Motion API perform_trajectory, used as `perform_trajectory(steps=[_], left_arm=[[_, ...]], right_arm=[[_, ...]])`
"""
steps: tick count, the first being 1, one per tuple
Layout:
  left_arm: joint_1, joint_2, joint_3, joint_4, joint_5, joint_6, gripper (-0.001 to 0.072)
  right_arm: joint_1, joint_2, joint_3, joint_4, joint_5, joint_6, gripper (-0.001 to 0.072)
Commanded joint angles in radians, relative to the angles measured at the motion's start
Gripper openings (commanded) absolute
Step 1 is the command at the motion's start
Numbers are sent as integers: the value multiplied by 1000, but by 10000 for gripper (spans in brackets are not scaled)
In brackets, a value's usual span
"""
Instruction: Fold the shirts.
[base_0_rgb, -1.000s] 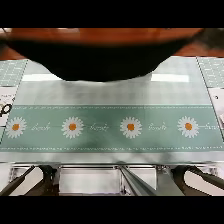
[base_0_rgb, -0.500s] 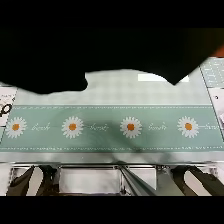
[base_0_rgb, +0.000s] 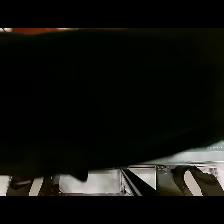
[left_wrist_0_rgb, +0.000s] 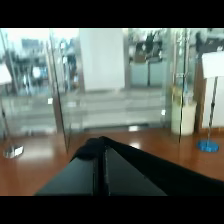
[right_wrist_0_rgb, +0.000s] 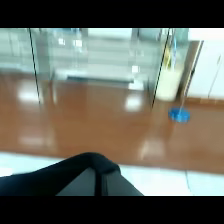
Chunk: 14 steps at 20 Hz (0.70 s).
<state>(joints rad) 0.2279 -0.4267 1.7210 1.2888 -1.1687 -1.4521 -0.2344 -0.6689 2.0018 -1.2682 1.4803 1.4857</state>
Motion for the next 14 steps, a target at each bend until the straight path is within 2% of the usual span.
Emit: perform_trajectory(steps=[1,3,7,11,14], left_arm=[[-76,14,-120,148,-122,-99,25],[-77,2,-283,145,-77,-118,26],[-77,-106,-583,25,168,-112,26],[-80,-383,-624,-99,333,-35,26],[-96,-581,-624,-119,519,-34,25]], right_arm=[[1,50,-132,-16,82,26,27],[1,50,-258,23,68,25,27],[1,24,-546,74,-137,-3,27],[1,-158,-685,148,-261,-56,27],[2,-347,-689,254,-349,-120,27]])
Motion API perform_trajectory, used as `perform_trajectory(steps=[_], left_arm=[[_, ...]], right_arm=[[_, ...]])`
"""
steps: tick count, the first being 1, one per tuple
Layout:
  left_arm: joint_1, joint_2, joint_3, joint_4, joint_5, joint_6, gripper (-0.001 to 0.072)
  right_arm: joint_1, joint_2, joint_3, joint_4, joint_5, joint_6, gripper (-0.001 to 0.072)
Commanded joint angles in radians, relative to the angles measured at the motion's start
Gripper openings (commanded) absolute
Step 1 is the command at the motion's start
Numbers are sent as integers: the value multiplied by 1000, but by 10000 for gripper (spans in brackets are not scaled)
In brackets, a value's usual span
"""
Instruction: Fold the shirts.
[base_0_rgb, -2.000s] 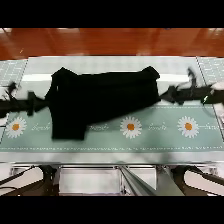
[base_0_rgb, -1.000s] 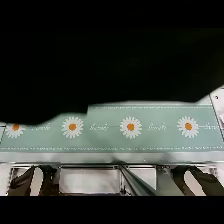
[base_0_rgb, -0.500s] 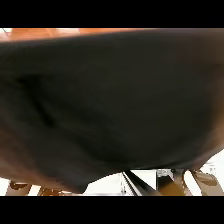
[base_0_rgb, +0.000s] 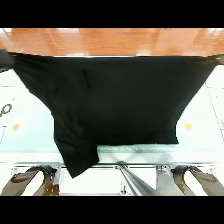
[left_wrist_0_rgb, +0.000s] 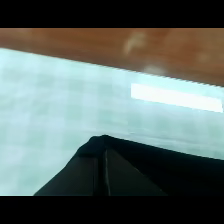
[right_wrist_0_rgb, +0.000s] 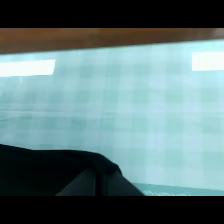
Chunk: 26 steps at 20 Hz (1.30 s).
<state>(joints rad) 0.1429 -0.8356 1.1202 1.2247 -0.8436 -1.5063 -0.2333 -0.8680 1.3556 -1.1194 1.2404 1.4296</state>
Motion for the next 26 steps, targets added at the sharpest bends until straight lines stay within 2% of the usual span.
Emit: perform_trajectory(steps=[1,3,6,8,11,13,19,21,24,26], left_arm=[[-18,-235,-14,-54,253,21,25],[-25,-360,35,-55,296,21,25],[-27,-544,145,-55,291,16,25],[-30,-647,205,-55,285,-23,25],[-38,-743,249,-59,261,-78,25],[-43,-771,251,-66,222,-77,26],[-23,-764,280,-104,70,-77,26],[-15,-740,303,-103,-31,-41,26],[-9,-724,300,-87,-254,73,26],[-8,-728,252,-41,-337,82,26]], right_arm=[[0,-211,-42,142,-159,-84,27],[0,-351,-40,204,-279,-116,27],[0,-566,21,285,-414,-172,27],[0,-712,117,332,-425,-176,27],[7,-897,278,381,-364,-180,27],[15,-975,354,373,-317,-170,27],[15,-1020,407,346,-190,-144,27],[-6,-996,407,328,-123,-145,27],[-32,-980,405,228,23,-137,28],[-28,-980,370,162,80,-135,28]])
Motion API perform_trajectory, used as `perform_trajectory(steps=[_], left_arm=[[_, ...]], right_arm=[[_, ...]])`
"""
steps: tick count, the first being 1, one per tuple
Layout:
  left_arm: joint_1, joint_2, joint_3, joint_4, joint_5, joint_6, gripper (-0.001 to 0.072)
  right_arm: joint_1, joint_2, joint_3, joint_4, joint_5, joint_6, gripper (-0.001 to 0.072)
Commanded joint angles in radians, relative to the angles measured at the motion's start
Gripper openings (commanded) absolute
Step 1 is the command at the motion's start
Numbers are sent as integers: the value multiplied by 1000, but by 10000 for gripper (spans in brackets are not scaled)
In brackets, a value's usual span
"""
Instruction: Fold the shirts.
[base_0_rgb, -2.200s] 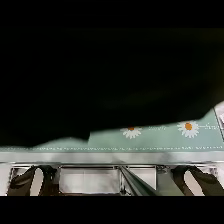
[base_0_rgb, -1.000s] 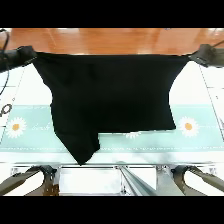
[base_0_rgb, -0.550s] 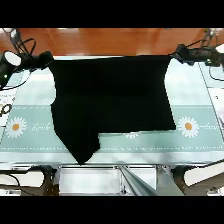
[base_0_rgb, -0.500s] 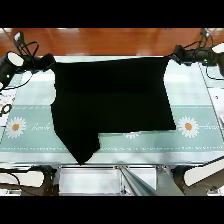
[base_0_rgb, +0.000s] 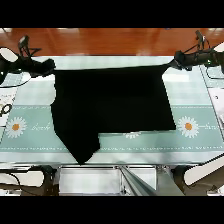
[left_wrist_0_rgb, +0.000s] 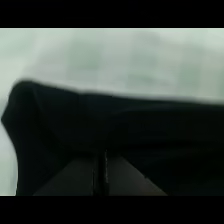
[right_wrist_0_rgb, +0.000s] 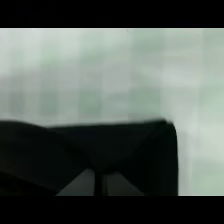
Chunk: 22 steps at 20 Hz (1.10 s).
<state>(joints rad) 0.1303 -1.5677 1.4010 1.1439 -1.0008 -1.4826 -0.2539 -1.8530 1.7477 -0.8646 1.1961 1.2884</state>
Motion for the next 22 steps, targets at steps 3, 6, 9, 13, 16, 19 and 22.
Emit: perform_trajectory(steps=[3,6,9,13,16,19,22], left_arm=[[9,2,-145,50,-190,57,26],[11,-14,-221,53,-185,58,26],[10,-34,-232,50,-182,58,26],[13,-34,-209,61,-248,58,357],[32,-29,-97,215,-468,57,506],[91,62,-92,201,-512,41,506],[156,247,-277,171,-481,51,505]], right_arm=[[-4,5,-96,-97,127,6,28],[-4,1,-142,-97,118,6,28],[3,-19,-142,-95,125,9,28],[-10,-24,-119,-97,154,98,418],[-87,5,-44,-97,282,147,418],[-174,111,-50,-190,350,177,418],[-229,282,-238,-278,322,182,418]])
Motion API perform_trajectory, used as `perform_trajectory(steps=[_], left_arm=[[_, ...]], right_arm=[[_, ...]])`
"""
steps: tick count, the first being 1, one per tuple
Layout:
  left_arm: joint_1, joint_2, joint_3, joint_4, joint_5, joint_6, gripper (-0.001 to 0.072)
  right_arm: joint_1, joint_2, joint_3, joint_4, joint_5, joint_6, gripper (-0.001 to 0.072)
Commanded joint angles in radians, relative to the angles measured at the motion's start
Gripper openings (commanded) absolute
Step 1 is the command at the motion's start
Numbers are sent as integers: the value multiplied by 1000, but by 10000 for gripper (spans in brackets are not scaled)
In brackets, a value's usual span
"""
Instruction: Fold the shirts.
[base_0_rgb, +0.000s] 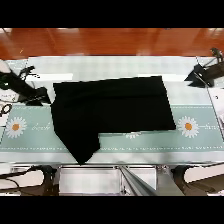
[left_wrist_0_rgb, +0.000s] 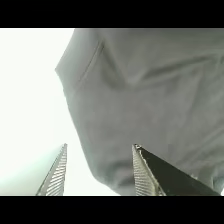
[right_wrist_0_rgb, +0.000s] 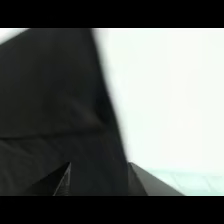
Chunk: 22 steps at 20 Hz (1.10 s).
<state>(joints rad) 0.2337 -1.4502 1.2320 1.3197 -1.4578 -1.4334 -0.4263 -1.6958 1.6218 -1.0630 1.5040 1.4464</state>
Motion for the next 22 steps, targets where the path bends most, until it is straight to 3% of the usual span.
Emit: perform_trajectory(steps=[1,3,5,8,11,14,22], left_arm=[[96,195,-216,-26,-26,-10,505],[232,299,-473,-225,-6,-1,505],[356,388,-715,-473,37,113,505],[454,443,-895,-470,58,140,505],[412,443,-909,-451,84,108,506],[316,439,-909,-366,169,6,506],[68,412,-909,-475,352,25,505]], right_arm=[[-73,192,-229,-35,-16,31,418],[-84,329,-476,73,-148,-18,418],[-84,444,-684,172,-264,-108,418],[-84,551,-876,267,-321,-196,418],[-83,612,-953,276,-327,-229,418],[-83,634,-961,277,-324,-232,418],[-83,636,-961,291,-343,-229,417]])
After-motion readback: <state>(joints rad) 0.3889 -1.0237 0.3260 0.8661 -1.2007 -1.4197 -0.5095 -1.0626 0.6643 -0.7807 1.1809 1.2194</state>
